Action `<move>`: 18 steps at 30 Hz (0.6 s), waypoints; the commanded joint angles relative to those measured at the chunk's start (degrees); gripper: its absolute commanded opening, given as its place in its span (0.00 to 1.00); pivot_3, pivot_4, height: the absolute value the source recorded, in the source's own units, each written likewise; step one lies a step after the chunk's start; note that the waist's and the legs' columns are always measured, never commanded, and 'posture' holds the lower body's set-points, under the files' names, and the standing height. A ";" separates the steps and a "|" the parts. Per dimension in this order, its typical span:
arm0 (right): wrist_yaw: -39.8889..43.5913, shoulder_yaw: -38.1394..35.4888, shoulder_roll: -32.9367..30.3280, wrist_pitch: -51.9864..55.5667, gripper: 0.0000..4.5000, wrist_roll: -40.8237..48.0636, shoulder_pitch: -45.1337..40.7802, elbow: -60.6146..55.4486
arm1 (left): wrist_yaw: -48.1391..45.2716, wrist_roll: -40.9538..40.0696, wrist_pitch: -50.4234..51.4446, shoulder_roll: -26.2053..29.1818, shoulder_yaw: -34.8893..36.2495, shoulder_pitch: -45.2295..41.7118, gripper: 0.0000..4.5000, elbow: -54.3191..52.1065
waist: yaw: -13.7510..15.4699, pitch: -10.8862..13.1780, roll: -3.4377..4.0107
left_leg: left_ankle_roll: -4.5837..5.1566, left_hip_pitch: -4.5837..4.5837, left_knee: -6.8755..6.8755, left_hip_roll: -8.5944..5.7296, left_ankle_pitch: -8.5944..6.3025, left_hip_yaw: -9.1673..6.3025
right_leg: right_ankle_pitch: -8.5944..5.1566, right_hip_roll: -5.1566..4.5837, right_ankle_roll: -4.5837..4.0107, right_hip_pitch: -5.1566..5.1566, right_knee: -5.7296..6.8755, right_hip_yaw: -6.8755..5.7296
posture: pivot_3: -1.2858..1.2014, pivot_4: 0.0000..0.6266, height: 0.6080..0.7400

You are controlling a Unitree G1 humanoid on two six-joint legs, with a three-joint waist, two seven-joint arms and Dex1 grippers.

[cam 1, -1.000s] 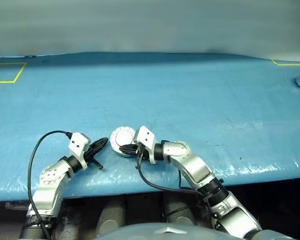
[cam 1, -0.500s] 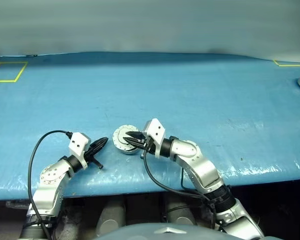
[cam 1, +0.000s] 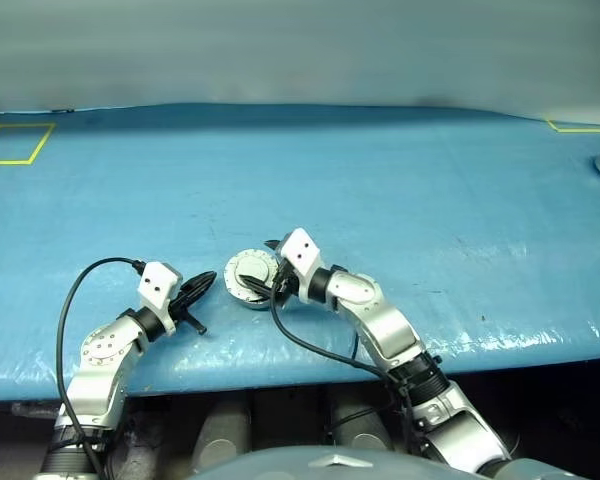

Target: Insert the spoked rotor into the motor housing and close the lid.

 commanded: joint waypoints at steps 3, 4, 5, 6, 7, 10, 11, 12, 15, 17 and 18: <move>1.08 0.21 0.50 -3.00 0.99 0.59 0.72 -2.25 | 0.31 0.47 -1.38 0.33 0.71 -0.12 0.00 -0.48 | 0.01 0.00 0.00 | 0.00 0.01 0.00 0.00 0.00 0.00 | 0.00 0.00 0.00 0.00 0.00 0.00 | 0.52 0.24 1.00; 1.51 0.35 0.35 -2.91 0.99 0.76 0.95 -2.81 | 0.28 0.45 -1.44 0.34 0.73 -0.08 0.00 -0.44 | 0.00 0.00 0.00 | 0.00 0.01 0.00 0.00 0.00 0.00 | 0.00 0.00 0.00 0.01 0.01 0.00 | 0.52 0.24 1.00; 2.22 0.64 -0.01 -2.68 0.99 0.87 1.11 -3.34 | 0.29 0.48 -1.52 0.36 0.75 -0.07 0.00 -0.41 | 0.00 0.00 0.00 | 0.00 0.01 0.00 0.00 0.00 0.00 | 0.00 0.00 0.00 0.00 0.01 0.00 | 0.52 0.24 1.00; 2.82 0.87 -0.32 -2.28 0.99 0.93 1.19 -3.67 | 0.35 0.56 -1.62 0.37 0.77 -0.06 0.00 -0.38 | 0.01 0.00 0.00 | 0.00 0.01 0.00 0.00 0.00 0.00 | 0.00 0.00 0.00 0.00 0.01 0.00 | 0.52 0.24 1.00; 3.36 1.15 -0.62 -1.95 0.99 0.82 1.25 -3.77 | 0.37 0.58 -1.67 0.42 0.84 -0.08 0.00 -0.33 | 0.01 0.00 0.00 | 0.00 0.01 0.00 0.00 0.00 0.00 | 0.00 0.00 0.00 0.00 0.01 0.00 | 0.52 0.24 1.00; 3.94 1.90 -1.12 -1.89 0.99 -0.14 1.22 -2.86 | 0.33 0.60 -1.73 0.54 0.91 -0.31 0.00 -0.14 | -0.01 0.00 0.00 | 0.00 0.01 0.00 0.00 0.00 0.00 | 0.00 0.00 0.00 0.01 0.01 0.00 | 0.52 0.24 1.00; 4.03 2.21 -1.22 -1.94 0.99 -0.40 1.28 -2.47 | 0.37 0.64 -1.76 0.51 0.89 -0.36 0.00 -0.10 | -0.02 0.00 0.00 | 0.00 0.01 0.00 0.00 0.00 0.00 | 0.00 0.00 0.00 0.00 0.01 0.00 | 0.52 0.24 1.00; 4.11 2.49 -1.31 -1.61 0.99 -0.60 1.29 -2.14 | 0.37 0.68 -1.75 0.48 0.88 -0.40 0.00 -0.11 | -0.02 0.00 0.00 | 0.00 0.01 0.00 0.01 0.00 0.00 | 0.00 0.01 0.00 0.00 0.02 0.00 | 0.52 0.24 1.00; 3.45 2.60 -0.99 -1.34 0.99 -1.24 1.31 -0.65 | 0.41 0.89 -1.67 0.33 0.85 -0.53 0.00 -0.28 | -0.01 0.00 0.00 | 0.00 0.01 0.00 0.00 0.00 0.00 | 0.00 0.00 0.00 0.01 0.01 0.00 | 0.52 0.24 1.00; 2.78 1.95 -0.40 -1.66 0.99 -1.33 1.22 0.80 | 0.38 1.02 -1.62 0.34 0.89 -0.52 0.00 -0.41 | -0.02 0.00 0.00 | 0.00 0.02 0.00 0.00 0.00 0.00 | 0.00 0.00 0.00 0.01 0.01 0.00 | 0.52 0.24 1.00; 2.63 1.60 -0.21 -1.85 0.99 -1.27 1.15 1.37 | 0.35 1.06 -1.59 0.41 0.93 -0.47 0.00 -0.47 | -0.05 -0.01 0.00 | 0.00 0.03 0.00 0.01 0.00 0.00 | 0.00 0.01 0.00 0.01 0.01 0.00 | 0.52 0.24 1.00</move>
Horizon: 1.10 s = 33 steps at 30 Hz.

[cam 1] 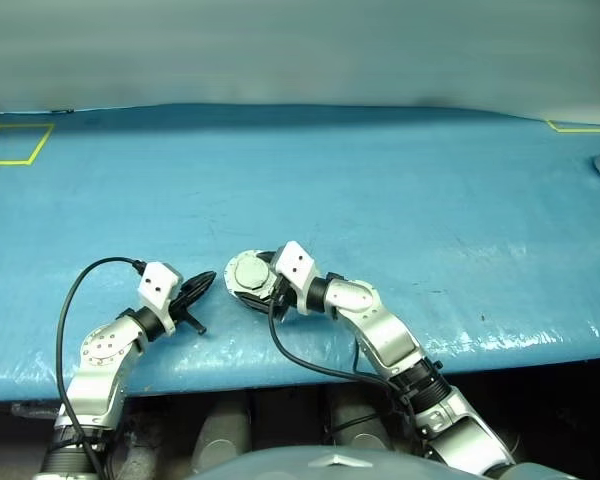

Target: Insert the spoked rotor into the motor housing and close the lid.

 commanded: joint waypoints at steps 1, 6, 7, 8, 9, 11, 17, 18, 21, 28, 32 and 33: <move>-0.67 -0.72 0.89 -0.31 0.99 0.17 -0.39 2.04 | 0.15 -0.03 -1.15 0.43 0.93 -0.38 0.00 -0.63 | -0.04 0.00 0.00 | 0.00 0.02 0.00 0.01 0.00 0.00 | 0.00 0.00 0.00 0.01 0.01 0.00 | 0.52 0.24 1.00; 0.89 -1.98 0.32 0.16 0.73 2.01 0.24 0.93 | 0.11 0.07 -1.28 0.50 1.03 -0.12 0.00 -0.66 | 0.00 0.00 0.00 | 0.00 0.03 0.04 0.00 0.00 0.00 | 0.00 0.00 0.00 0.05 0.01 0.00 | 0.52 0.24 1.00; 1.69 -2.25 0.11 0.34 0.67 2.88 0.42 0.18 | 0.12 0.16 -1.39 0.46 0.98 -0.10 0.00 -0.54 | 0.01 0.00 0.00 | 0.00 0.03 0.04 0.00 0.00 0.00 | 0.00 0.00 0.00 0.05 0.01 0.00 | 0.52 0.24 1.00; 2.37 -2.50 -0.05 0.54 0.67 3.64 0.62 -0.56 | 0.12 0.22 -1.50 0.44 0.96 -0.03 0.00 -0.45 | 0.04 0.00 0.00 | 0.00 0.03 0.03 0.00 0.00 0.00 | 0.00 0.00 0.00 0.05 0.01 0.00 | 0.52 0.24 1.00; 3.21 -2.92 -0.27 1.19 0.67 4.81 0.84 -1.67 | 0.16 0.28 -1.51 0.37 0.89 -0.06 0.00 -0.37 | 0.08 0.00 0.00 | 0.00 0.02 0.02 0.00 0.00 0.00 | 0.00 0.00 0.00 0.05 0.01 0.00 | 0.52 0.24 1.00; 5.23 -3.52 -1.23 2.53 0.67 6.94 1.12 -4.35 | 0.01 0.24 -1.31 0.23 0.59 -0.40 0.00 -0.26 | 0.13 0.00 0.00 | 0.00 0.01 0.00 0.00 0.00 -0.01 | 0.00 0.00 0.00 0.04 -0.01 0.00 | 0.52 0.24 1.00; 8.22 -2.84 -5.55 1.97 0.67 6.17 0.13 -7.98 | -0.33 0.50 -1.12 0.10 0.16 -1.44 0.00 0.32 | 0.11 0.00 0.00 | 0.00 -0.01 0.01 -0.01 0.00 0.00 | 0.00 0.00 0.00 0.02 -0.02 0.00 | 0.52 0.24 1.00; 8.27 -2.80 -5.97 1.78 0.67 5.82 -0.14 -8.03 | -0.40 0.51 -1.08 0.14 0.12 -1.51 0.00 0.33 | 0.08 0.00 0.00 | 0.00 -0.01 0.01 0.00 0.00 0.00 | 0.00 0.00 0.00 0.02 -0.02 0.00 | 0.52 0.24 1.00; 8.40 -2.28 -7.06 1.14 0.67 4.45 -0.74 -6.91 | -0.52 0.57 -0.92 0.22 0.01 -1.83 0.00 0.40 | 0.10 0.01 0.00 | 0.00 -0.02 0.01 0.00 0.00 0.00 | 0.00 0.00 0.00 0.01 -0.02 0.00 | 0.52 0.24 1.00; 7.19 -1.63 -7.22 0.21 0.67 1.94 -0.78 -2.64 | -0.71 0.55 -0.87 0.11 -0.17 -1.69 0.00 0.28 | 0.05 0.00 -0.01 | 0.00 0.01 0.02 0.00 0.00 0.00 | 0.00 0.00 0.01 0.04 -0.01 0.00 | 0.52 0.24 1.00; 5.68 -2.65 -5.71 -0.22 0.67 2.06 -0.95 -1.07 | -0.40 0.60 -0.90 -0.11 -0.13 -1.18 0.00 0.11 | 0.07 0.00 -0.01 | 0.00 0.04 0.04 0.01 0.00 0.00 | 0.00 0.01 0.00 0.05 0.03 0.00 | 0.52 0.24 1.00; 5.74 -2.67 -5.58 -0.25 0.67 2.12 -1.05 -0.82 | -0.22 0.63 -0.90 -0.21 -0.09 -1.12 0.00 0.24 | 0.10 0.00 -0.01 | 0.00 0.04 0.06 0.01 0.00 0.00 | 0.00 0.01 0.00 0.05 0.04 0.00 | 0.52 0.24 1.00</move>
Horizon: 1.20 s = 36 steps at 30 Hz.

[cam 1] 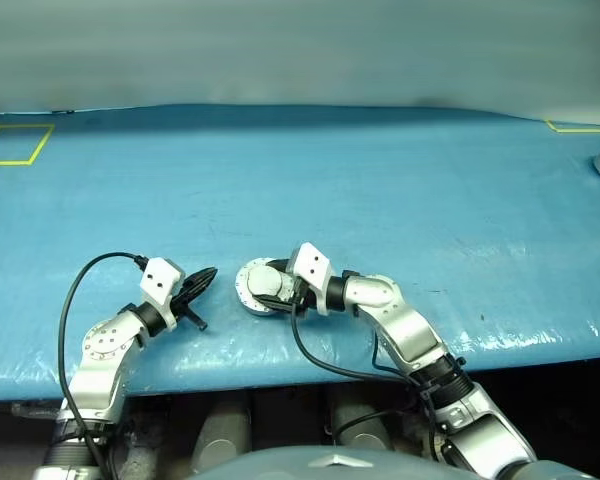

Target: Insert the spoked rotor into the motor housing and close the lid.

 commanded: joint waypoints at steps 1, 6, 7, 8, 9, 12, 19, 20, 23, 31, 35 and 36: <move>-0.73 -1.05 0.55 -0.50 0.67 0.15 -0.69 1.15 | 0.41 0.15 -0.68 -0.22 0.05 0.05 0.00 -0.31 | 0.03 0.00 0.00 | 0.00 0.00 0.02 0.00 0.00 0.00 | 0.00 0.00 0.00 0.01 0.00 0.00 | 0.52 0.24 1.00; 0.30 -0.31 -0.09 -0.16 0.67 -0.34 -0.90 1.52 | 0.70 0.10 -0.61 -0.55 0.10 0.09 0.00 -0.30 | 0.01 0.00 0.00 | 0.00 0.00 0.04 0.00 0.00 0.00 | 0.00 0.00 0.00 0.01 0.01 0.00 | 0.52 0.24 1.00; 0.67 -0.05 -0.54 -0.20 0.67 -0.64 -0.89 1.55 | 0.72 0.09 -0.63 -0.58 0.09 0.08 0.00 -0.31 | 0.03 0.00 0.00 | 0.00 0.00 0.03 0.00 0.00 0.00 | 0.00 0.00 0.00 0.01 0.01 0.00 | 0.52 0.24 1.00; 1.01 0.16 -0.93 -0.11 0.67 -0.80 -0.88 1.51 | 0.72 0.05 -0.61 -0.59 0.09 0.04 0.00 -0.31 | 0.04 0.00 0.00 | 0.00 0.00 0.03 0.00 0.00 0.00 | 0.00 0.00 0.00 0.01 0.01 0.00 | 0.52 0.24 1.00; 1.22 0.20 -1.14 0.11 0.67 -0.72 -0.80 1.42 | 0.68 0.01 -0.62 -0.60 0.09 0.02 0.00 -0.31 | 0.04 0.00 0.00 | 0.00 0.00 0.03 0.00 0.00 0.00 | 0.00 0.00 0.00 0.02 0.01 0.00 | 0.52 0.24 1.00; 0.78 0.48 -1.84 2.10 0.67 -1.49 -0.85 1.38 | 0.51 -0.08 -0.63 -0.62 0.00 -0.21 0.00 -0.17 | 0.16 0.00 0.00 | 0.00 -0.01 0.03 -0.02 0.00 0.00 | 0.00 -0.01 0.00 0.03 -0.02 0.00 | 0.52 0.24 1.00; -0.01 2.23 -3.12 8.95 0.67 -2.94 -1.37 1.20 | 0.24 -0.81 -0.48 -0.92 0.21 -0.90 0.00 -0.06 | 0.17 -0.05 0.00 | 0.00 0.07 0.04 -0.01 0.00 0.00 | 0.00 -0.02 0.00 0.09 -0.01 0.00 | 0.52 0.24 1.00; 0.03 2.62 -3.42 9.71 0.67 -3.24 -1.42 1.15 | 0.24 -1.04 -0.55 -1.03 0.38 -1.03 0.00 -0.08 | 0.17 -0.07 -0.01 | 0.00 0.07 0.05 -0.02 0.00 0.00 | 0.00 -0.02 0.00 0.09 -0.01 0.00 | 0.52 0.24 1.00; 0.58 3.70 -4.22 11.27 0.67 -3.50 -1.36 0.97 | 0.00 -2.39 -0.53 -1.68 1.01 -1.41 0.00 -0.18 | 0.19 -0.18 -0.03 | 0.00 0.06 0.05 -0.03 0.00 0.00 | 0.00 -0.04 0.00 0.11 -0.02 0.00 | 0.52 0.24 1.00; -1.16 3.83 -4.59 10.59 0.67 -3.99 -1.43 1.55 | -2.61 -8.61 2.79 -3.58 0.96 -3.39 0.00 -1.30 | 0.21 -0.38 -0.02 | 0.00 0.10 0.06 -0.06 0.00 0.00 | 0.00 -0.07 0.01 0.16 -0.04 0.00 | 0.52 0.24 1.00; -1.84 3.87 -4.37 10.38 0.67 -4.18 -1.36 1.70 | -6.10 -9.12 3.30 -3.19 -0.85 -4.25 0.00 -1.25 | 0.23 -0.39 -0.02 | 0.00 0.10 0.06 -0.06 0.00 0.00 | 0.00 -0.07 0.01 0.16 -0.04 -0.01 | 0.52 0.24 1.00; -1.94 3.87 -4.31 10.38 0.67 -4.13 -1.27 1.60 | -6.63 -8.90 3.41 -3.07 -1.09 -4.43 0.00 -1.14 | 0.23 -0.40 -0.02 | 0.00 0.10 0.06 -0.06 0.00 0.00 | 0.00 -0.07 0.01 0.16 -0.04 -0.01 | 0.52 0.24 1.00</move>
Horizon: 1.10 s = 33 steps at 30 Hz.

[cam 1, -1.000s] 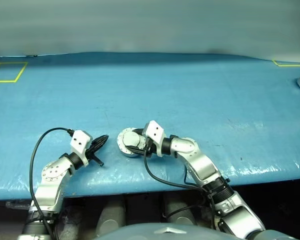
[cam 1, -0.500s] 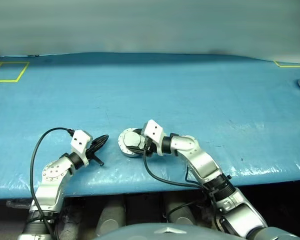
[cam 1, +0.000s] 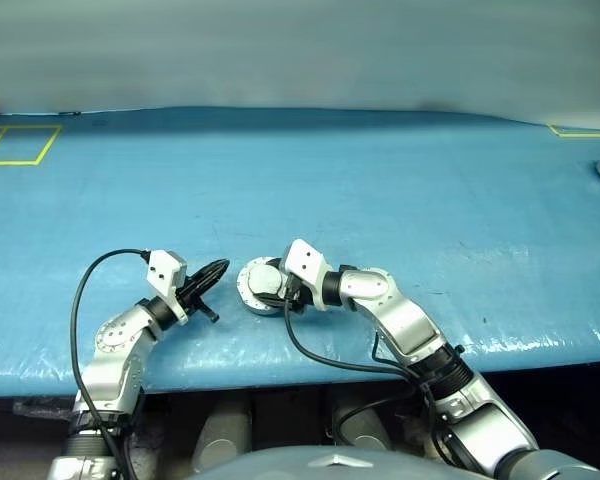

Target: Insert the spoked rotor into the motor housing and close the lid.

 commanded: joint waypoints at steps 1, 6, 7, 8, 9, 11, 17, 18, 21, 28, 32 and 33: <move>-1.33 0.90 -1.60 2.48 0.67 -2.60 2.22 3.37 | -2.47 -0.64 0.12 0.61 -1.21 -1.32 0.00 -1.49 | 0.00 -0.01 0.01 | 0.00 0.00 0.00 0.00 0.00 0.00 | 0.00 0.00 0.00 0.00 0.00 0.00 | 0.52 0.24 1.00; -1.82 0.79 -1.65 2.15 0.67 -2.49 2.65 3.29 | -5.43 -1.75 2.60 0.67 -2.84 -2.10 0.00 -1.17 | 0.00 -0.04 0.03 | 0.00 0.00 0.01 0.00 0.00 0.00 | 0.00 0.00 0.00 0.00 0.00 0.00 | 0.52 0.24 1.00; -1.95 0.71 -1.61 2.07 0.67 -2.48 2.68 3.33 | -5.92 -1.65 3.15 0.68 -3.29 -2.26 0.00 -1.09 | 0.00 -0.03 0.03 | 0.00 0.00 0.01 0.00 0.00 0.00 | 0.00 0.00 0.00 0.00 0.00 0.00 | 0.52 0.24 1.00; -2.03 0.66 -1.58 2.01 0.67 -2.47 2.70 3.35 | -6.20 -1.47 3.53 0.68 -3.53 -2.37 0.00 -1.05 | 0.00 -0.03 0.03 | 0.00 -0.01 0.01 0.00 0.00 0.00 | 0.00 0.00 0.00 0.00 0.00 0.00 | 0.52 0.24 1.00; -2.17 0.58 -1.50 1.95 0.67 -2.45 2.74 3.31 | -6.14 -1.06 3.63 0.67 -3.67 -2.57 0.00 -0.67 | 0.00 -0.03 0.03 | 0.00 -0.01 0.01 0.00 0.00 0.00 | 0.00 0.00 0.00 0.00 -0.01 0.00 | 0.52 0.24 1.00; -2.55 0.43 -1.32 1.79 0.67 -2.45 2.81 3.18 | -5.98 -0.65 4.08 0.72 -3.89 -2.81 0.00 -0.25 | 0.01 -0.04 0.03 | 0.00 -0.01 0.01 0.00 0.00 -0.01 | 0.00 0.00 0.00 0.00 -0.01 0.00 | 0.52 0.24 1.00; -3.60 0.16 -0.93 1.76 0.67 -2.20 3.36 2.49 | -5.79 2.54 5.11 2.45 -6.47 -2.83 0.00 1.03 | 0.04 -0.16 0.11 | 0.00 0.00 0.02 0.00 0.00 -0.01 | 0.00 0.00 0.00 0.01 -0.02 0.00 | 0.52 0.24 1.00; -3.71 0.13 -0.90 1.69 0.67 -2.22 3.35 2.55 | -5.63 3.17 5.01 2.67 -6.69 -2.94 0.00 1.31 | 0.05 -0.23 0.17 | 0.00 0.00 0.02 0.00 0.00 -0.01 | 0.00 0.00 0.00 0.02 -0.04 0.00 | 0.52 0.24 1.00; -4.08 -0.30 -0.95 1.62 0.67 -2.08 3.19 2.56 | -5.44 2.98 4.88 2.70 -6.24 -3.07 0.00 1.49 | 0.05 -0.37 0.32 | 0.00 0.01 0.02 0.00 0.00 0.00 | -0.01 -0.02 0.01 0.04 -0.08 0.00 | 0.52 0.24 1.00; -4.21 -0.58 -1.22 1.69 0.67 -1.90 3.14 2.49 | -5.10 2.84 4.54 3.08 -5.87 -0.61 0.00 0.89 | 0.06 -0.42 0.38 | 0.00 0.00 0.00 -0.01 0.00 -0.01 | -0.01 -0.05 0.01 0.04 -0.13 -0.02 | 0.52 0.24 1.00; -3.94 -0.65 -1.35 1.67 0.67 -1.83 2.83 2.81 | -4.74 2.81 4.47 3.10 -5.85 0.33 0.00 0.28 | 0.04 -0.46 0.40 | 0.00 0.01 0.00 -0.01 0.00 -0.01 | -0.01 -0.06 0.01 0.04 -0.18 -0.04 | 0.52 0.24 1.00; -3.88 -0.62 -1.37 1.65 0.67 -1.84 2.78 2.87 | -4.66 2.74 4.51 3.09 -5.76 0.39 0.00 0.19 | 0.07 -0.46 0.40 | 0.00 0.01 0.00 -0.01 0.00 -0.01 | -0.01 -0.06 0.01 0.04 -0.19 -0.04 | 0.52 0.24 1.00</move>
